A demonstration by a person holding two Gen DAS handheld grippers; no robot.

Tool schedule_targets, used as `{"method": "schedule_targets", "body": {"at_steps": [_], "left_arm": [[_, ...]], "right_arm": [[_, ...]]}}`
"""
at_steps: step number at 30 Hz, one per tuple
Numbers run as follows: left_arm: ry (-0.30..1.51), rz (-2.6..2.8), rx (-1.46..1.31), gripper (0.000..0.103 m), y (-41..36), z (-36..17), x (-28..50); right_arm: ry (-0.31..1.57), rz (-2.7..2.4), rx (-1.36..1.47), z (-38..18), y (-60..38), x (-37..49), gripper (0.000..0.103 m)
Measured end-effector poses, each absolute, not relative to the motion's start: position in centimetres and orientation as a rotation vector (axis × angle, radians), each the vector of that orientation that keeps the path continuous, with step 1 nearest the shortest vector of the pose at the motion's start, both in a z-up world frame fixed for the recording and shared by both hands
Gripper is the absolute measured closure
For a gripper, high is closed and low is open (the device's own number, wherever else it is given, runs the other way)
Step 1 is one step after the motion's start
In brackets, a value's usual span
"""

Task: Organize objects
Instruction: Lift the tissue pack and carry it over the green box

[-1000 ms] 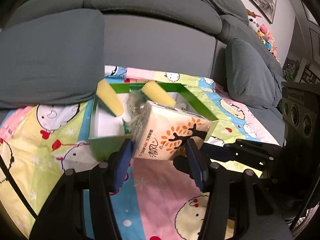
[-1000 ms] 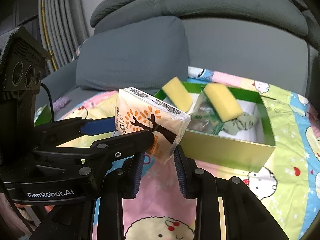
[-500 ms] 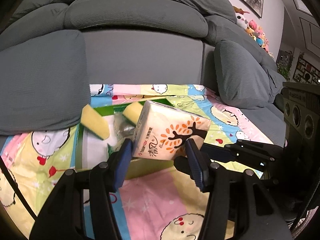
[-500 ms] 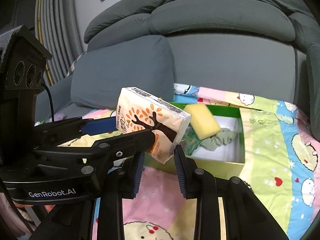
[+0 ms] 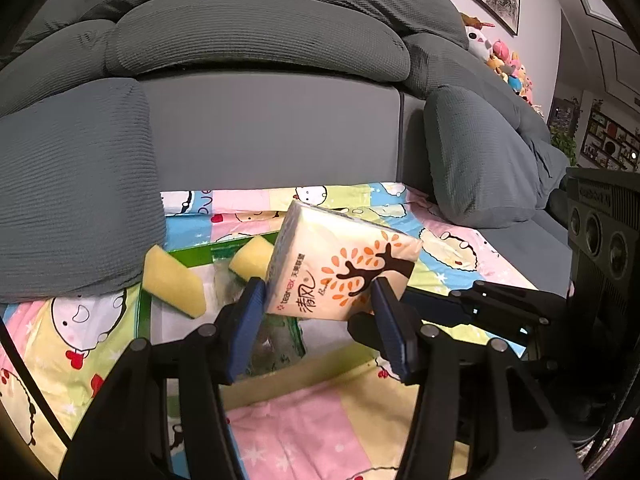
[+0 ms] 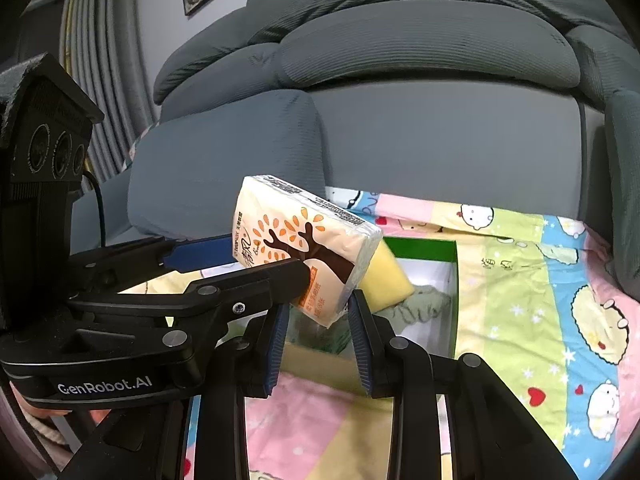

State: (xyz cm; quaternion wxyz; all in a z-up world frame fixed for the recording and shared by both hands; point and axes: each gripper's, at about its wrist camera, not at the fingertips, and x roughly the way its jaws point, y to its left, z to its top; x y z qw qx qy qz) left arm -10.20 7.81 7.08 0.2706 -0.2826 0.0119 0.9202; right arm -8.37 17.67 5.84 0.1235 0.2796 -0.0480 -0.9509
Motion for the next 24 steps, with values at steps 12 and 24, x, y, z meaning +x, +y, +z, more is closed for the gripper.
{"method": "schedule_targets", "body": {"at_steps": [12, 24], "left_arm": [[0.025, 2.465, -0.793, 0.049, 8.7, 6.0, -13.1], [-0.01, 2.444, -0.882, 0.049, 8.5, 3.1, -16.0]], "right_arm": [[-0.145, -2.761, 0.844, 5.0, 18.8, -10.9, 0.07], [-0.163, -2.738, 0.927, 2.4, 19.0, -13.6, 0.07]]}}
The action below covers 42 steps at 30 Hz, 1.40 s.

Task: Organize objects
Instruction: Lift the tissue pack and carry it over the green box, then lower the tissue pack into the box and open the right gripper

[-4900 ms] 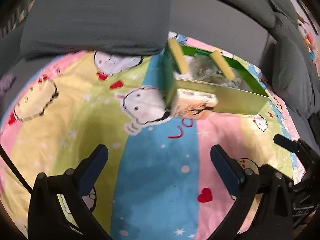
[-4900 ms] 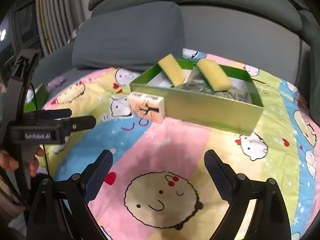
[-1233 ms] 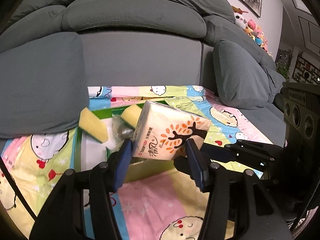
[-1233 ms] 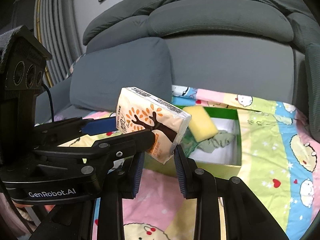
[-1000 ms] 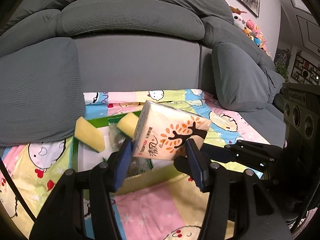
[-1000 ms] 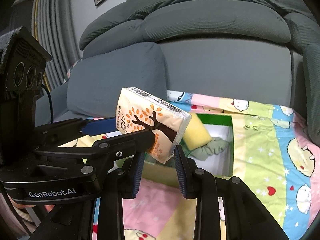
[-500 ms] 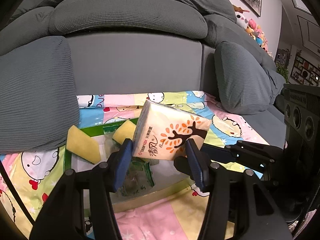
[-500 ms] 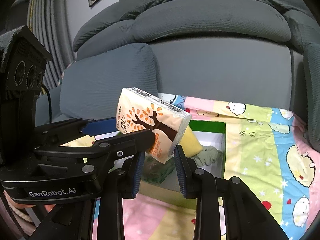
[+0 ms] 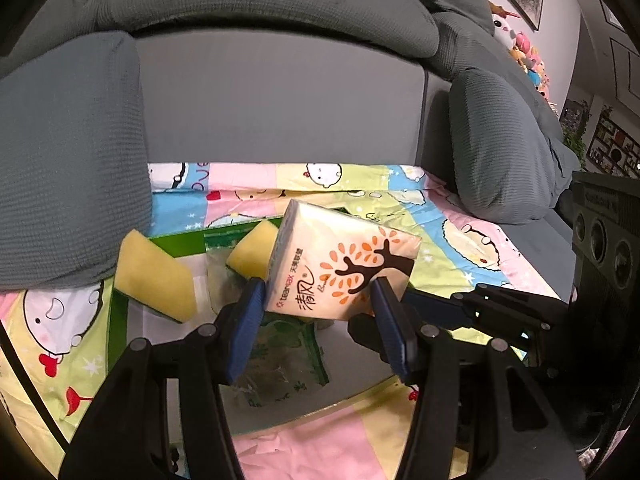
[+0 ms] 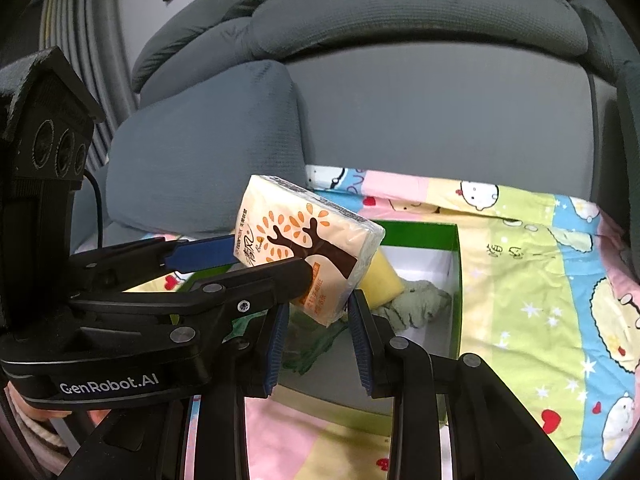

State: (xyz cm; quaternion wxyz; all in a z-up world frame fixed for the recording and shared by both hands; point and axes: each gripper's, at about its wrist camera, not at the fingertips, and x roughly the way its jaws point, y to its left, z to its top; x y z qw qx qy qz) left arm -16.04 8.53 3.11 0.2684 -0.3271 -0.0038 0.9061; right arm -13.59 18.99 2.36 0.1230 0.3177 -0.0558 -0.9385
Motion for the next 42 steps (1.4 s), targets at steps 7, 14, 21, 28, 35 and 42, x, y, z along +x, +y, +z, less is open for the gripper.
{"method": "schedule_targets", "body": {"at_steps": [7, 14, 21, 28, 35, 42], "left_arm": [[-0.036, 2.43, -0.927, 0.049, 8.2, 1.8, -17.4], [-0.071, 2.417, -0.973, 0.049, 7.7, 0.5, -18.5], [-0.097, 2.403, -1.023, 0.049, 6.9, -0.9, -19.4], [-0.142, 2.395, -1.09, 0.049, 5.9, -2.1, -20.6], [-0.16, 2.385, -1.116, 0.049, 5.7, -2.4, -21.0], [-0.166, 2.378, -1.12, 0.049, 5.7, -2.4, -21.2]], "right_arm": [[-0.155, -2.723, 0.967, 1.2, 18.7, -14.9, 0.07], [-0.141, -2.703, 1.004, 0.2, 18.4, -15.8, 0.07], [-0.132, -2.672, 1.058, -0.9, 17.6, -16.8, 0.07], [-0.108, -2.634, 1.118, -2.0, 16.6, -17.7, 0.07], [-0.099, -2.622, 1.145, -2.4, 16.3, -18.1, 0.07], [-0.085, -2.621, 1.156, -2.4, 16.3, -18.4, 0.07]]}}
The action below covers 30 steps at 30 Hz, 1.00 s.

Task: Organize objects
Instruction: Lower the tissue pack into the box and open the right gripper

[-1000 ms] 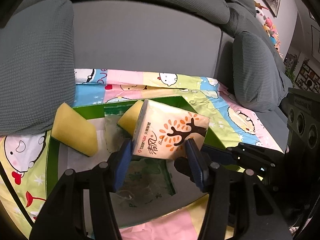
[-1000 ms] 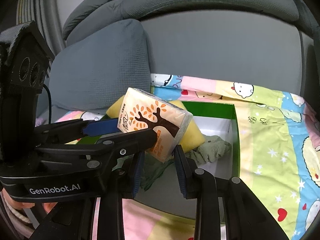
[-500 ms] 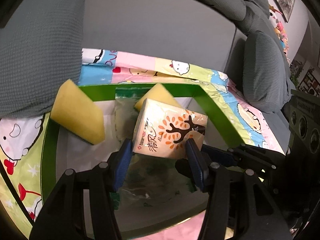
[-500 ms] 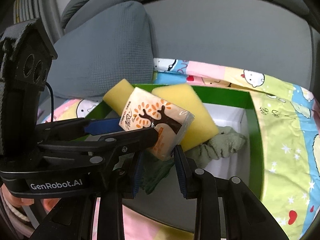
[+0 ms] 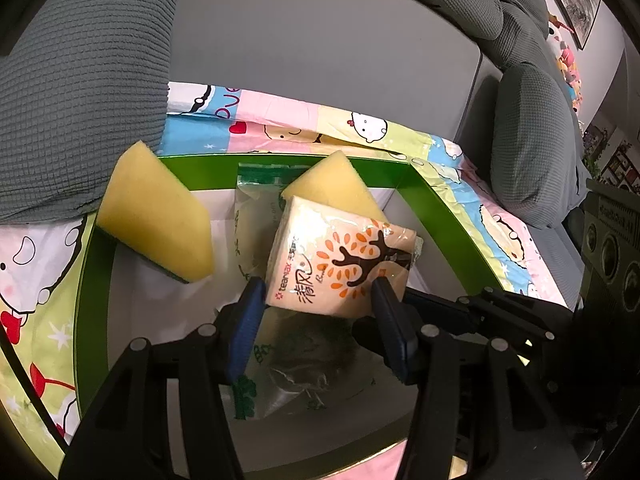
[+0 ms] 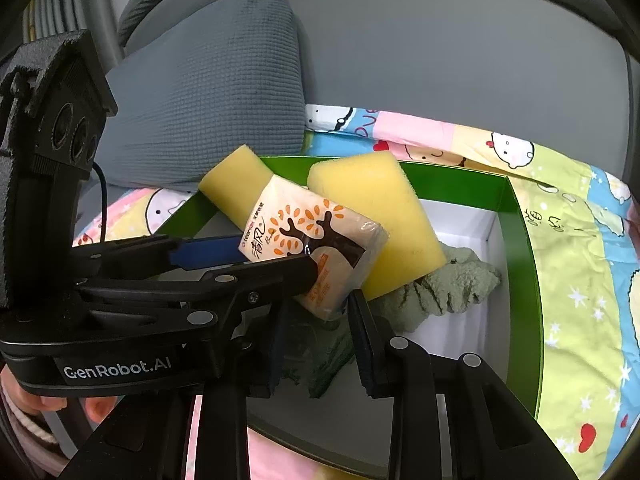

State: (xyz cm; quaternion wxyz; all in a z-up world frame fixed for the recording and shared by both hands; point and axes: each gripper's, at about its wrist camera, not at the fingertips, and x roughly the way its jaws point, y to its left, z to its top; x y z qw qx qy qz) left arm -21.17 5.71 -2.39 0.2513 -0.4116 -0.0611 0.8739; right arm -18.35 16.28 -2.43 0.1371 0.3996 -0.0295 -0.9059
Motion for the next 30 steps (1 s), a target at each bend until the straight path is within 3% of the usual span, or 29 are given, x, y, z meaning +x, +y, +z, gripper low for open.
{"method": "schedule_targets", "body": {"at_steps": [24, 30], "left_arm": [[-0.161, 2.376, -1.15, 0.047, 5.89, -2.63, -21.51], [-0.074, 2.41, -1.193, 0.047, 6.45, -2.54, -21.29]], "right_arm": [[-0.094, -2.606, 1.193, -2.77, 16.56, -18.56, 0.07], [-0.109, -2.595, 1.209, -3.11, 16.6, -18.39, 0.07]]}}
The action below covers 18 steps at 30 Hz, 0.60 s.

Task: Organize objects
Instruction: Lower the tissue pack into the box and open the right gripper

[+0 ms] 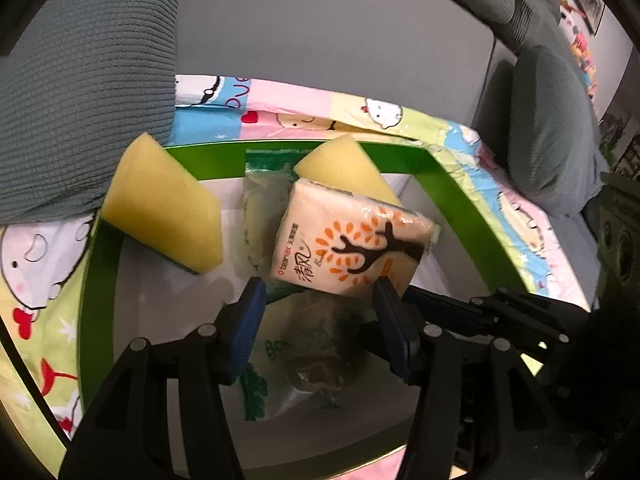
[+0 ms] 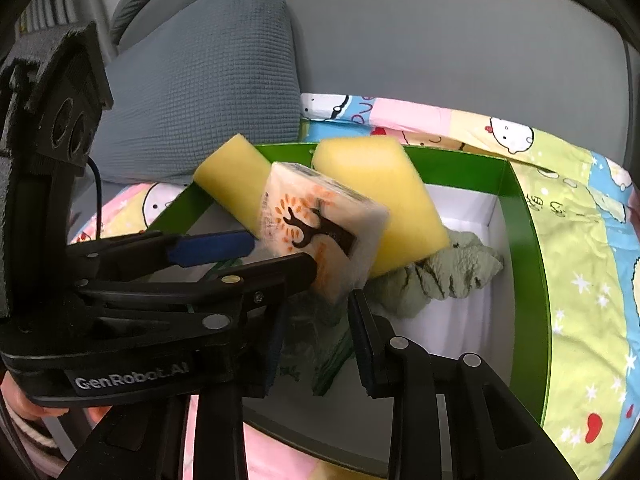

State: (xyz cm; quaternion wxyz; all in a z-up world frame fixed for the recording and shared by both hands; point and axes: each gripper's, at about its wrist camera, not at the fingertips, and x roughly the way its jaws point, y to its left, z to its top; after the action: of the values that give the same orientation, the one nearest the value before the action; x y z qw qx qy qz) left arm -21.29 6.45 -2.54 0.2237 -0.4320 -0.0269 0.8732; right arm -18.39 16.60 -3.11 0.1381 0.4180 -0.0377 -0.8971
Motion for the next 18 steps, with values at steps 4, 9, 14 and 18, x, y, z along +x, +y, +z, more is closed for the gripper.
{"method": "schedule_targets", "body": {"at_steps": [4, 9, 14, 18], "left_arm": [[-0.035, 2.442, -1.219, 0.035, 6.5, -2.5, -21.2], [0.043, 2.481, -1.217, 0.022, 6.5, -1.6, -20.6], [0.105, 2.511, -1.198, 0.021, 6.6, -0.4, -19.9], [0.133, 2.544, -1.172, 0.009, 6.2, 0.6, -19.2]], "right_arm": [[-0.102, -2.599, 1.222, -3.0, 16.6, -18.1, 0.067], [-0.075, -2.641, 1.246, -2.5, 17.0, -17.5, 0.05], [-0.033, -2.674, 1.254, -1.4, 17.5, -16.5, 0.04], [0.006, -2.726, 1.261, -0.5, 17.9, -15.8, 0.032]]}}
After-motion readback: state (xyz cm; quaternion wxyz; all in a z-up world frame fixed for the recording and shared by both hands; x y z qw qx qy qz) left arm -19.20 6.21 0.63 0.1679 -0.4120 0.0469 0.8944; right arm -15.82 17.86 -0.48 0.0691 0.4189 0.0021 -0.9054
